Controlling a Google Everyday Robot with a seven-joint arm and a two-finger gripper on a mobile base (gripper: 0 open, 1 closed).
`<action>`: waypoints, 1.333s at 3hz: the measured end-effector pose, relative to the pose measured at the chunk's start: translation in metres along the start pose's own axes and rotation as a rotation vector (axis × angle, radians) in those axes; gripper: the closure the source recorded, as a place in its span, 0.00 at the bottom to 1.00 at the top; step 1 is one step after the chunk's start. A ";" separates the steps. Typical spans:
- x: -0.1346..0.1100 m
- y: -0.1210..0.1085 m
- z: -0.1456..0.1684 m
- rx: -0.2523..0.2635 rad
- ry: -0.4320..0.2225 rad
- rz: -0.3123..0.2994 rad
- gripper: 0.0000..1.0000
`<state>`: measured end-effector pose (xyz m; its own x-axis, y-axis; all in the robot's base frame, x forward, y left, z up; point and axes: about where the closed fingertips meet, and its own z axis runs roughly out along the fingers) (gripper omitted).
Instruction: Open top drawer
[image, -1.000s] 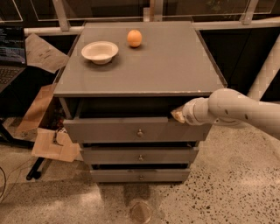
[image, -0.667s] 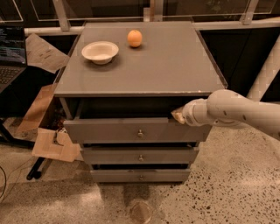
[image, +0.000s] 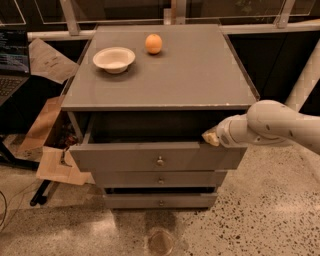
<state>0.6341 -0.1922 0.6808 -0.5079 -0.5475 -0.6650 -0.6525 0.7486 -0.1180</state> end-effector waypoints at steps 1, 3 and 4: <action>0.000 0.000 0.000 0.000 0.000 0.000 1.00; 0.005 0.004 0.004 -0.026 0.024 -0.008 1.00; 0.016 0.008 0.002 -0.049 0.051 0.003 1.00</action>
Offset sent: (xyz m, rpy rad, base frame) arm -0.0093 0.0009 -0.0266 -0.0219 0.0898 0.0572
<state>0.6224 -0.1941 0.6678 -0.5371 -0.5647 -0.6266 -0.6770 0.7317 -0.0791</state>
